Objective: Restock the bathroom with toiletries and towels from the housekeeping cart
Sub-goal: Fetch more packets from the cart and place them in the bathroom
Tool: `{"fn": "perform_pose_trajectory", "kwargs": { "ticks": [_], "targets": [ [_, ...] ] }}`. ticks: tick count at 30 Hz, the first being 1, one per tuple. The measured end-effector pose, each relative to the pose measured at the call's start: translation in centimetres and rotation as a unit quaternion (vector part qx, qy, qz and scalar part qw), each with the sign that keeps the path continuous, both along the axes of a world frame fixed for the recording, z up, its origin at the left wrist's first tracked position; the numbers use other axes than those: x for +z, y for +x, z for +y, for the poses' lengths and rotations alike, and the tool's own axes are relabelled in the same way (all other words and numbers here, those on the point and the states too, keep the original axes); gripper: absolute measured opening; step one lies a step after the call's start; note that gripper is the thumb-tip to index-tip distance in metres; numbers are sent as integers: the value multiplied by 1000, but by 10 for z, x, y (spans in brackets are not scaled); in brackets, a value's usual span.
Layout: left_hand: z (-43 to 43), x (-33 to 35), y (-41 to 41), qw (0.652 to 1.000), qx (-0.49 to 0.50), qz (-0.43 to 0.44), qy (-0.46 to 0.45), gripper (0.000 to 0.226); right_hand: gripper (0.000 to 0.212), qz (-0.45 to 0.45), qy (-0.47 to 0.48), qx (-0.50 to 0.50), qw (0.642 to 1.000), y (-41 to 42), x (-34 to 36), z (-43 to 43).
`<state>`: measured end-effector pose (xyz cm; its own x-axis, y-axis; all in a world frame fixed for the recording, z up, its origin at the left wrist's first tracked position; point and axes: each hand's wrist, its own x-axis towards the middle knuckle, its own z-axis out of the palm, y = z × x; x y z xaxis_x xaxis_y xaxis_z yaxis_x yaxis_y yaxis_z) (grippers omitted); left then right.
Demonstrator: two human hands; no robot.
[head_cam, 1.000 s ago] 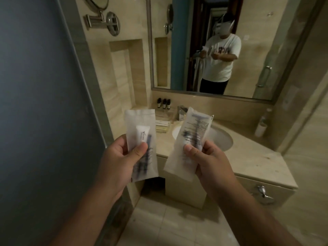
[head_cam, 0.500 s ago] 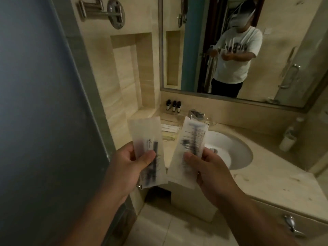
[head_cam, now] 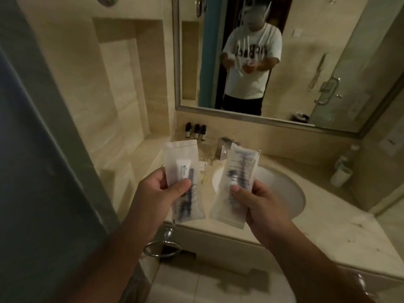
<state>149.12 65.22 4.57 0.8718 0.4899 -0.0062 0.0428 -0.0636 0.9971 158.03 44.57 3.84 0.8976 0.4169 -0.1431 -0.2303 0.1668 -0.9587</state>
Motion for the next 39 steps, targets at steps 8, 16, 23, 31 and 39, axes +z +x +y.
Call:
{"fn": "perform_pose_trajectory", "kwargs": {
  "ticks": [8, 16, 23, 31, 39],
  "targets": [
    [43, -52, 27, 991, 40, 59, -112, 16, 26, 60, -30, 6, 998, 43, -45, 46],
    [71, -87, 61, 960, 89, 108, -244, 39, 29, 82, -58, 65, 993, 97, -83, 88],
    [96, -99, 136, 945, 127, 113, -278, 40, 29, 86, -44, 112, 989, 181, -89, 110],
    [90, -143, 220, 898, 220, 164, -344, 28, 27, 160, -72, 71, 982, 256, -131, 110],
    [117, -200, 306, 862, 207, 211, -412, 16, 24, 217, -98, 23, 971, 303, -163, 114]
  ]
}}
